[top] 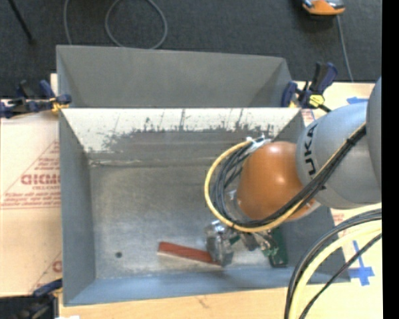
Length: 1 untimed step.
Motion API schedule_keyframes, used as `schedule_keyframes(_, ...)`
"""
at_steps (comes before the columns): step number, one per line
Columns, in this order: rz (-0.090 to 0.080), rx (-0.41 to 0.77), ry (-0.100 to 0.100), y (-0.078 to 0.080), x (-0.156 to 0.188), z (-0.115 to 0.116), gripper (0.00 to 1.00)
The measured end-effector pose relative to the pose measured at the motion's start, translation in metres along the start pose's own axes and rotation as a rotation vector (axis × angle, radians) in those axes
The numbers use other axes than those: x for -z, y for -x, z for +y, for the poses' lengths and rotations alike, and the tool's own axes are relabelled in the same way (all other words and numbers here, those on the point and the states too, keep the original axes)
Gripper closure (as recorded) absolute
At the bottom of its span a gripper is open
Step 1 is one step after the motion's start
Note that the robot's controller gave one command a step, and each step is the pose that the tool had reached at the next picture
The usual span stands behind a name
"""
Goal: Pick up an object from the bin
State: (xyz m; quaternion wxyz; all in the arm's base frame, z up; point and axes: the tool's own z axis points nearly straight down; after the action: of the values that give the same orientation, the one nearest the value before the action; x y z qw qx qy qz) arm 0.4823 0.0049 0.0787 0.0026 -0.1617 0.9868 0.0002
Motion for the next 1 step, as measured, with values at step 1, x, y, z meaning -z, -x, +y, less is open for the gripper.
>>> schedule_keyframes(1, -0.003, -0.519, -0.003, -0.0065, 0.066, -0.0601, 1.0)
